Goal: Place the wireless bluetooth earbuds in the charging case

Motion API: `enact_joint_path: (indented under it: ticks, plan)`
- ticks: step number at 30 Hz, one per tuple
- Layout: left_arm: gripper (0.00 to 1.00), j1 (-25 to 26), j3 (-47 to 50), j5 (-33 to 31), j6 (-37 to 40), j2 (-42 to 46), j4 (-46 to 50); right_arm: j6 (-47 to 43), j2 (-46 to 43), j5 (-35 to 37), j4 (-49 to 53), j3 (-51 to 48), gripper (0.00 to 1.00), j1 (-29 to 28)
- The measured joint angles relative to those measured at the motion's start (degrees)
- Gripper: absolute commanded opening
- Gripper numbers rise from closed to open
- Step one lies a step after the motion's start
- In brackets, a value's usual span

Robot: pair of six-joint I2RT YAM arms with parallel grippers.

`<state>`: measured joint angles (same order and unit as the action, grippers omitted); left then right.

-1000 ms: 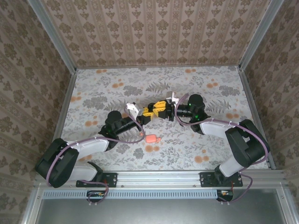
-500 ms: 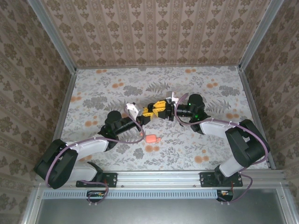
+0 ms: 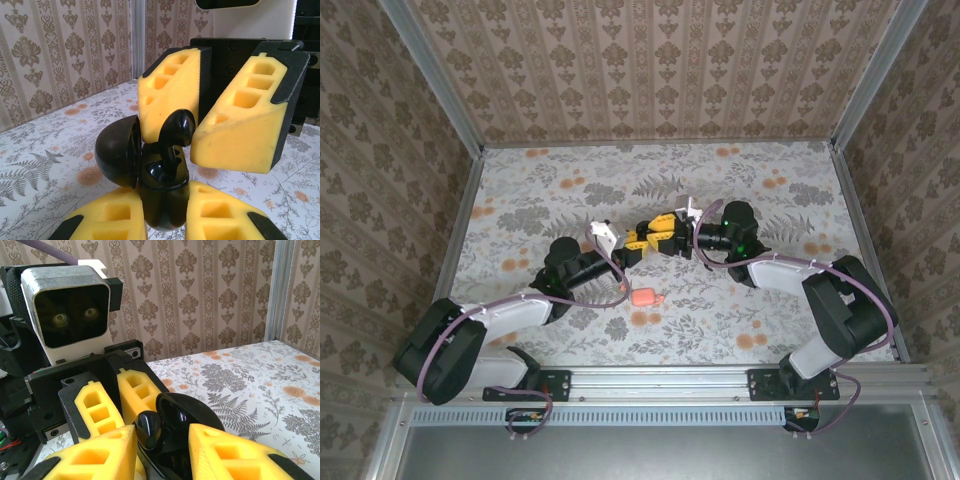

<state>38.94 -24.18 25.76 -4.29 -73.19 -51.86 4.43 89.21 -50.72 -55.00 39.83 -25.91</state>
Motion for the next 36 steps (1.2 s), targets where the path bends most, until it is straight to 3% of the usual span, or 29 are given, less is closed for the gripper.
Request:
enact_joint_path:
  ticks: [24,36]
  plan:
    - [0.08,0.0,-0.2,0.0,0.0,0.4,1.8,-3.2,-1.0,0.1,5.6,0.7,0.40,0.0]
    - [0.08,0.0,-0.3,-0.3,0.1,0.7,-0.1,-1.6,-3.8,0.8,6.6,0.7,0.54,0.0]
